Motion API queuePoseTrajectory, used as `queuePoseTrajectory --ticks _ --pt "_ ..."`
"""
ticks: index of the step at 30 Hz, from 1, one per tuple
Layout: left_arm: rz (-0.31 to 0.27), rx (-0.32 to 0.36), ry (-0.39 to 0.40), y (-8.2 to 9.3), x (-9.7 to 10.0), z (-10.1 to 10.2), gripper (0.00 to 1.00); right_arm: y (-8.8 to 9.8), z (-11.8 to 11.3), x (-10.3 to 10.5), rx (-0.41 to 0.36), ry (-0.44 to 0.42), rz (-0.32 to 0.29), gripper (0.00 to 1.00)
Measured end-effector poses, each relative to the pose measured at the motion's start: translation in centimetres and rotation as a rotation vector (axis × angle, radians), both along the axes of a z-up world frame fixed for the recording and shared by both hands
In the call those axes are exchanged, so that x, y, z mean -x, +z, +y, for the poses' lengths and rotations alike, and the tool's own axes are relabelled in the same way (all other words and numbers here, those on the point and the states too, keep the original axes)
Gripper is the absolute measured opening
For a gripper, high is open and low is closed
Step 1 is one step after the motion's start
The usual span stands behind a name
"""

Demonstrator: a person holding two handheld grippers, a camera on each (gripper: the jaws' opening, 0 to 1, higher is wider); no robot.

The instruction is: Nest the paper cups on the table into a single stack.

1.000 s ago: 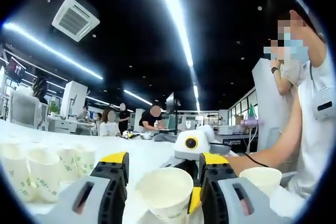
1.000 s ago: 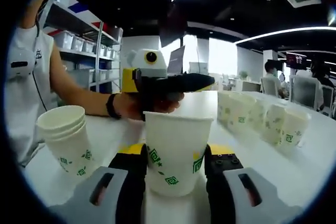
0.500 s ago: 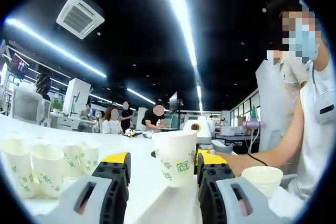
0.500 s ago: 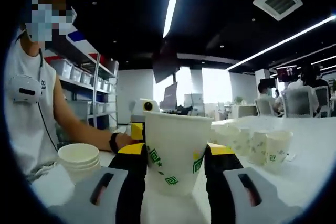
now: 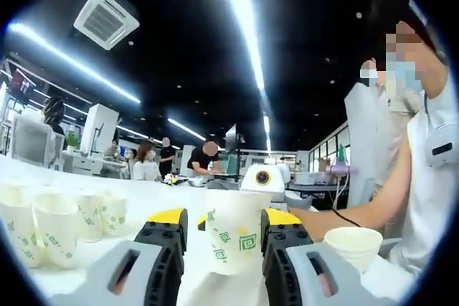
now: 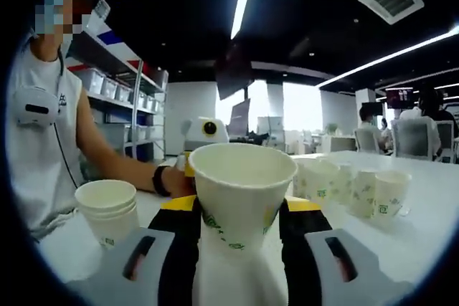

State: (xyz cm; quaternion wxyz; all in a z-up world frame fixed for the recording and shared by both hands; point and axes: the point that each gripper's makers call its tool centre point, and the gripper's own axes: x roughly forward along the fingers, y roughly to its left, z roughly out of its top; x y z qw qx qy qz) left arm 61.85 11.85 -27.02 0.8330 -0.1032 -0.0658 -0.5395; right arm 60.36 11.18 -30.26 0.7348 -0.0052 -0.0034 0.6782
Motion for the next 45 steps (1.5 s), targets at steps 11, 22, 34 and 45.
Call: queuePoseTrajectory --ticks 11,22,34,45 --pt "-0.014 -0.047 -0.012 -0.7 0.2 -0.7 0.45 -1.5 0.0 -0.8 0.074 -0.008 -0.013 0.46" --pt "-0.008 -0.002 0.002 0.1 -0.1 0.3 0.46 -4.2 -0.5 -1.6 0.176 -0.024 -0.007 0.46" --pt "-0.011 -0.012 0.003 -0.1 0.0 0.2 0.46 -5.2 -0.5 -1.1 0.219 -0.006 -0.001 0.46" --pt "-0.014 -0.016 0.011 -0.1 0.0 0.3 0.46 -4.5 -1.0 -1.2 0.188 -0.012 0.013 0.53"
